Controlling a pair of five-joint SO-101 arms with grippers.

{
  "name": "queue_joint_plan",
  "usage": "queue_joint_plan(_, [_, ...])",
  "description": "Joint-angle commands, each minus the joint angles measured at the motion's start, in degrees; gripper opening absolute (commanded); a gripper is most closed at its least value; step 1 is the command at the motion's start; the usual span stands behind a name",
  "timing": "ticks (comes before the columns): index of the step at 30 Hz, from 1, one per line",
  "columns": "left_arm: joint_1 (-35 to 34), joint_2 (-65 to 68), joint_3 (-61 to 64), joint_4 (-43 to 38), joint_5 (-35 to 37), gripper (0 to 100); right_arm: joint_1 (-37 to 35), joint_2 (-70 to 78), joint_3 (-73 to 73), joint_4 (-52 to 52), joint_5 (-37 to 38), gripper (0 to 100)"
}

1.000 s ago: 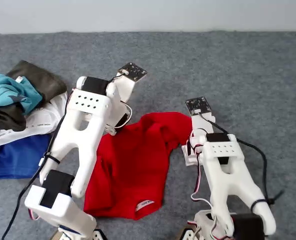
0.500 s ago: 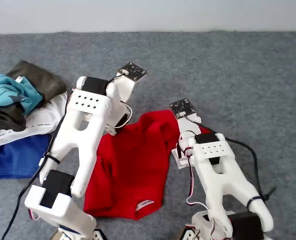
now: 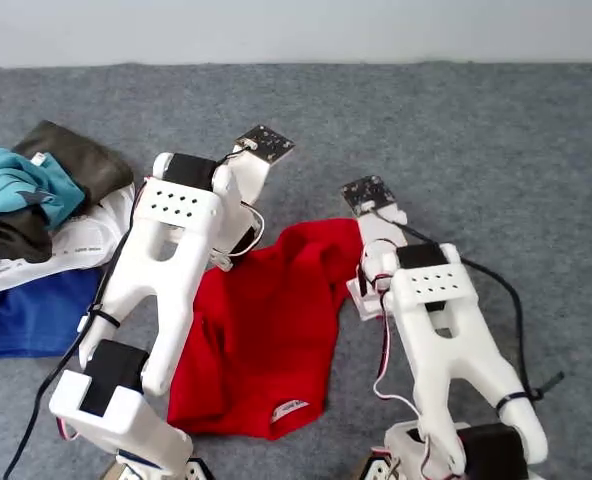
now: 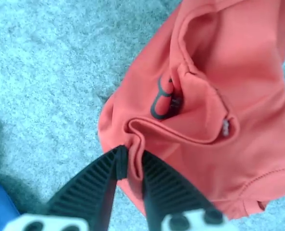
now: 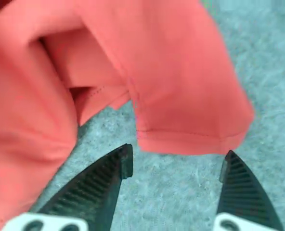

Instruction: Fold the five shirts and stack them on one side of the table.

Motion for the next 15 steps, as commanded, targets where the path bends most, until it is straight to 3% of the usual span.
queue_joint_plan(1, [-0.53, -2.64, -0.13, -0.53, -0.79, 1, -4.26, 0.31, -1.85, 1.01, 1.76, 30.1])
queue_joint_plan(4, [-0.53, -2.64, -0.13, -0.35, -0.79, 1, -7.52, 0.31, 0.09, -0.66, 1.93, 24.8])
queue_joint_plan(8, [-0.53, -2.64, -0.13, -0.26, -0.79, 1, -5.85, 0.31, 1.76, -3.38, 1.76, 15.8])
queue_joint_plan(15, [-0.53, -2.64, -0.13, -0.26, -0.79, 1, 0.13, 0.31, 2.11, -4.00, 1.67, 18.0])
